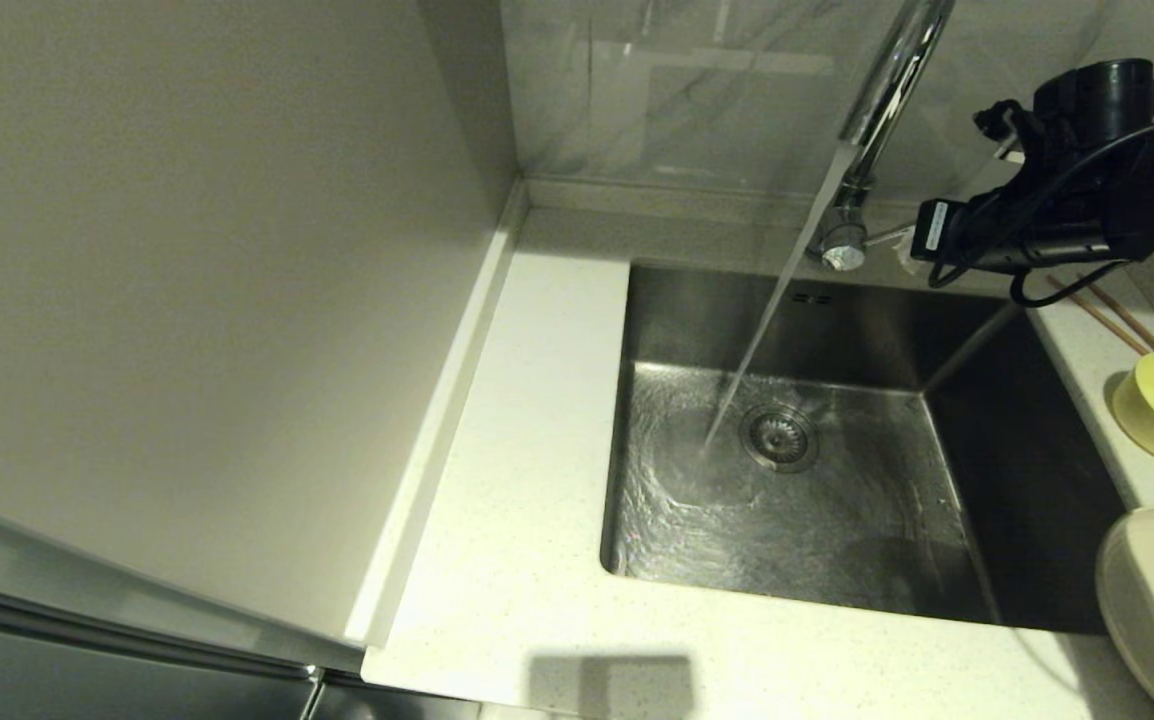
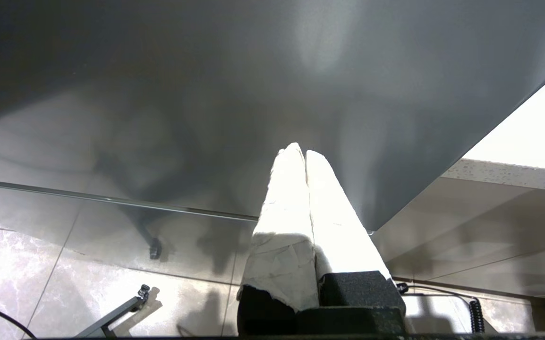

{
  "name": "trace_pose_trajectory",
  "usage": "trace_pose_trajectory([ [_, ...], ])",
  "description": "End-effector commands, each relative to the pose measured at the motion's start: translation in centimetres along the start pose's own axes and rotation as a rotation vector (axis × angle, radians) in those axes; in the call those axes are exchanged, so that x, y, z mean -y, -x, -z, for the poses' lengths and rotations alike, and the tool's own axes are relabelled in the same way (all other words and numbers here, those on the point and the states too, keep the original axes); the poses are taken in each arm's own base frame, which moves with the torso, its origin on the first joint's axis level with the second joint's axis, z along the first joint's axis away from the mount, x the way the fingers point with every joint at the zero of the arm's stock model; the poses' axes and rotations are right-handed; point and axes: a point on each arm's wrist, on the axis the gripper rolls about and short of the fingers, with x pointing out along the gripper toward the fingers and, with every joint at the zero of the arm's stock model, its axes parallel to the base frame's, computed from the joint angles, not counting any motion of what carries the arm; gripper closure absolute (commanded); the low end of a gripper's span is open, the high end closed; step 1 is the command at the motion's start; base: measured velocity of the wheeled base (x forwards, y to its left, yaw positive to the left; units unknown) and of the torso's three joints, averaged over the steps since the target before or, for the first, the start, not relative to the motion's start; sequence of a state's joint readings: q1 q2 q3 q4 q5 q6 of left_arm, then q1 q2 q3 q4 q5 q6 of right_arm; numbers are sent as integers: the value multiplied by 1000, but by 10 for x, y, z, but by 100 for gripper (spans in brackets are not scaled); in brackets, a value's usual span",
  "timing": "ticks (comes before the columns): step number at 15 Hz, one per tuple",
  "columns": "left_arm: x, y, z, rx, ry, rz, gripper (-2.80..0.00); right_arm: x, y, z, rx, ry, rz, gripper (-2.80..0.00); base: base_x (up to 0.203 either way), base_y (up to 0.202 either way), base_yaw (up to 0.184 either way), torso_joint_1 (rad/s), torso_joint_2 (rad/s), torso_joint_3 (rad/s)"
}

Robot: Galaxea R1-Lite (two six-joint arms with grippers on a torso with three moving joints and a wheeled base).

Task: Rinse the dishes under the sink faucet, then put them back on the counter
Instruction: Turn off the faucet

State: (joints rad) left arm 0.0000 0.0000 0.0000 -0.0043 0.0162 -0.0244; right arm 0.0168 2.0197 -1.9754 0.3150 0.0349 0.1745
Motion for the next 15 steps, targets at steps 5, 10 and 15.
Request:
trace_pose_trajectory([
  [5, 0, 0, 0, 2, 0, -1, 0, 1, -13, -1, 54, -16, -9, 0, 0, 0, 0, 0, 0, 0],
  [10, 0, 0, 0, 2, 0, -1, 0, -1, -16, -6, 127, -37, -27, 0, 0, 0, 0, 0, 0, 0],
  [15, 0, 0, 0, 2, 0, -1, 0, -5, -19, -11, 181, -68, -49, 0, 0, 0, 0, 0, 0, 0],
])
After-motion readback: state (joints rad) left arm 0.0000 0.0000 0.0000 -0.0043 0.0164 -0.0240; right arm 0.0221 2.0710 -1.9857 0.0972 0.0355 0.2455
